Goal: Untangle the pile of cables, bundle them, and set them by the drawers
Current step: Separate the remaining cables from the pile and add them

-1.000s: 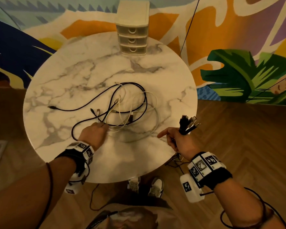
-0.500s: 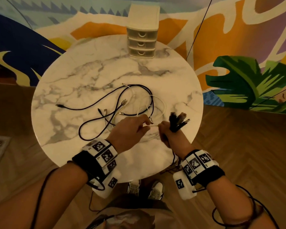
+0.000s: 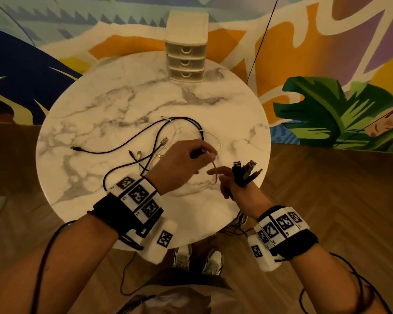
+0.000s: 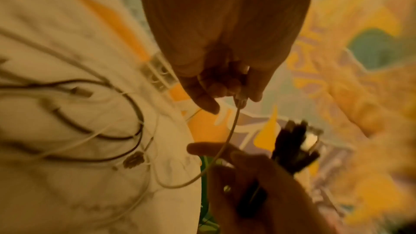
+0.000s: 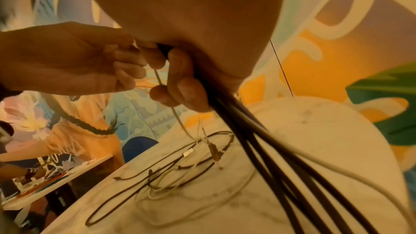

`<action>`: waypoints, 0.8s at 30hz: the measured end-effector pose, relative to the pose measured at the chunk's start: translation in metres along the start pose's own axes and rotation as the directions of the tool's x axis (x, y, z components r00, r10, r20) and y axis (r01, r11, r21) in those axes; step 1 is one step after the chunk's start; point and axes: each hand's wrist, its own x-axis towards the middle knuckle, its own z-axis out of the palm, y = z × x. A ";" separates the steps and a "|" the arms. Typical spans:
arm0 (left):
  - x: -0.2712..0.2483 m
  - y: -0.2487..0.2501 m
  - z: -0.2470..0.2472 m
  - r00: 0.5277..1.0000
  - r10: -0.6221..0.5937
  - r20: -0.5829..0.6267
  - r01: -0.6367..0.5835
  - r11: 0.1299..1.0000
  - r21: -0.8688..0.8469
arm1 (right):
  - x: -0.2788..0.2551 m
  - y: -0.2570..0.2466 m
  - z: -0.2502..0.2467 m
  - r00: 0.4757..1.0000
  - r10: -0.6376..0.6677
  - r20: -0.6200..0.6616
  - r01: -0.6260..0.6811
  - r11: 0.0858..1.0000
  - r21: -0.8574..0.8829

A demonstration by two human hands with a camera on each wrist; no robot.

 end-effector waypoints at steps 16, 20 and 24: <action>0.004 0.053 0.026 0.942 0.245 0.228 -0.255 0.967 0.017 | -0.026 -0.043 -0.023 0.994 -0.096 0.052 0.101 0.990 -0.100; 0.004 0.056 0.026 0.930 0.289 0.227 -0.283 0.957 -0.057 | -0.025 -0.045 -0.023 0.994 -0.105 0.025 0.107 0.988 -0.112; 0.000 0.063 0.024 0.955 0.243 0.173 -0.173 0.924 -0.342 | -0.022 -0.038 -0.019 0.989 -0.146 -0.033 0.141 0.983 -0.121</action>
